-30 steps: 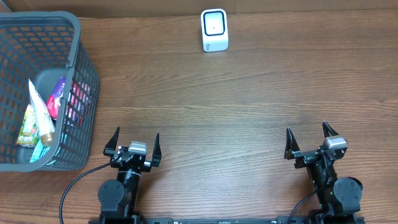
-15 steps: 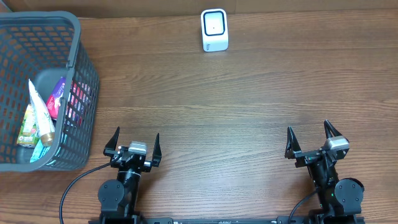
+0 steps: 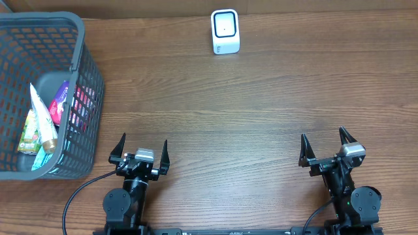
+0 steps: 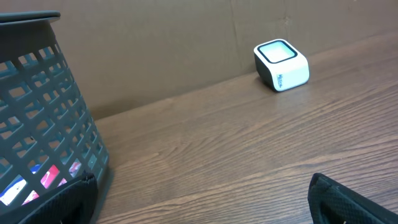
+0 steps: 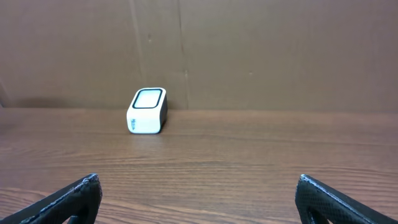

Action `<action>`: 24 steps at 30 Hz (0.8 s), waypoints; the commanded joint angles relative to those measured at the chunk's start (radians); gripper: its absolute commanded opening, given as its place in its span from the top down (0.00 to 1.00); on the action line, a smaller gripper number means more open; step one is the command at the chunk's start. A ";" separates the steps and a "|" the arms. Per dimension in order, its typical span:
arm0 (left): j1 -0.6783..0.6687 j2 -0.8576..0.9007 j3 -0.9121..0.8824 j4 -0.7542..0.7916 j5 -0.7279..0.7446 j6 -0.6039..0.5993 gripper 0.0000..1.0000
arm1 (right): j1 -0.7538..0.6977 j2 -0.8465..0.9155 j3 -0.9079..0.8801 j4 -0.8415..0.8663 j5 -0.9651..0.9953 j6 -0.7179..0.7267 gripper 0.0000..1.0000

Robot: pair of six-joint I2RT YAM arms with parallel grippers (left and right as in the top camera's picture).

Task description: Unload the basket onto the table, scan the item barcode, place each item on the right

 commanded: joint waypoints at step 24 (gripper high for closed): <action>0.006 0.050 0.298 -0.217 0.001 -0.106 0.00 | -0.002 0.171 0.417 -0.281 -0.091 -0.001 0.00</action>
